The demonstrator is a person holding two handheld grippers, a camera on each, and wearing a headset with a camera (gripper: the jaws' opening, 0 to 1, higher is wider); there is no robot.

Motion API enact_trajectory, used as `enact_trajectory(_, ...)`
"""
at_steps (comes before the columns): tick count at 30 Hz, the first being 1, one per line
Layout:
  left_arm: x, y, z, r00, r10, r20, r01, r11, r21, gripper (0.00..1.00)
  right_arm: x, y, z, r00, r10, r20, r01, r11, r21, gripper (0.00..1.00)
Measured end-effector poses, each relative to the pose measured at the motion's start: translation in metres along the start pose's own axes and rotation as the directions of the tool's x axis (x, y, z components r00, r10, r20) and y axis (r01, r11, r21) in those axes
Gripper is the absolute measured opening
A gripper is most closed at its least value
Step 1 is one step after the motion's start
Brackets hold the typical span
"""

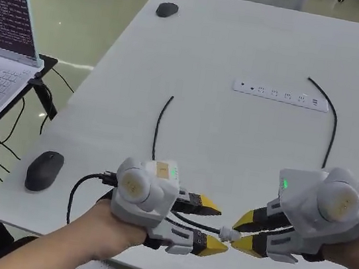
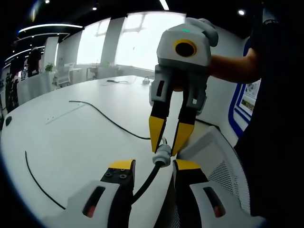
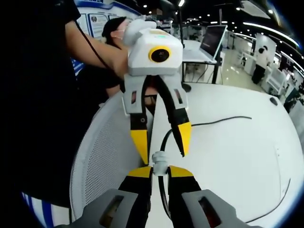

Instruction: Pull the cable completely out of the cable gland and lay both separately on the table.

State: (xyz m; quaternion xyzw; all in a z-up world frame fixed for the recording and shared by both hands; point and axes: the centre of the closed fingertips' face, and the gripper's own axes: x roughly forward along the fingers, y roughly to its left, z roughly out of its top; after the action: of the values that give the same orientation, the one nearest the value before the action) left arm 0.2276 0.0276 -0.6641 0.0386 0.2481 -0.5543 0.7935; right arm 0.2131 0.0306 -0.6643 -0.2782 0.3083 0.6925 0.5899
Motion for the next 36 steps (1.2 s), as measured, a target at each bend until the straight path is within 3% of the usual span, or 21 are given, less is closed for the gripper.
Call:
enact_trajectory(10,0.0023,-0.0042,0.0073,0.9992,-0.033,0.022,0.033,0.999,0.009,0.20,0.0007,-0.0040,-0.0007,0.9997,0.019,0.018,-0.018,0.999,-0.028,0.06)
enact_trajectory(14,0.0034,-0.0055,0.0048,0.9985,-0.050,0.020,0.050,0.999,0.017,0.16,0.0012,-0.0033,-0.0016,0.9995,0.024,0.021,-0.023,0.999,-0.040,0.06)
enact_trajectory(20,0.0050,-0.0059,0.0031,0.9986,-0.050,0.017,0.050,0.999,0.019,0.16,0.0015,-0.0027,-0.0032,0.9990,0.028,0.036,-0.026,0.999,-0.048,0.07)
enact_trajectory(25,0.0037,-0.0045,0.0045,0.9990,-0.041,0.017,0.040,0.999,0.025,0.15,0.0022,-0.0028,-0.0016,0.9985,0.013,0.052,-0.008,0.995,-0.099,0.07)
enact_trajectory(28,0.0024,-0.0054,0.0045,0.9988,-0.046,0.013,0.046,0.999,-0.001,0.15,0.0029,-0.0029,-0.0005,0.9973,0.013,0.072,-0.008,0.998,-0.069,0.08)
enact_trajectory(31,0.0031,-0.0061,0.0025,0.9988,-0.049,0.006,0.049,0.999,0.001,0.15,0.0055,-0.0018,-0.0022,0.9948,0.026,0.099,-0.027,1.000,0.007,0.08)
enact_trajectory(36,0.0042,-0.0072,0.0019,0.9985,-0.054,0.007,0.054,0.999,0.006,0.15,0.0049,-0.0026,-0.0075,0.9914,0.032,0.127,-0.040,0.997,0.061,0.09)
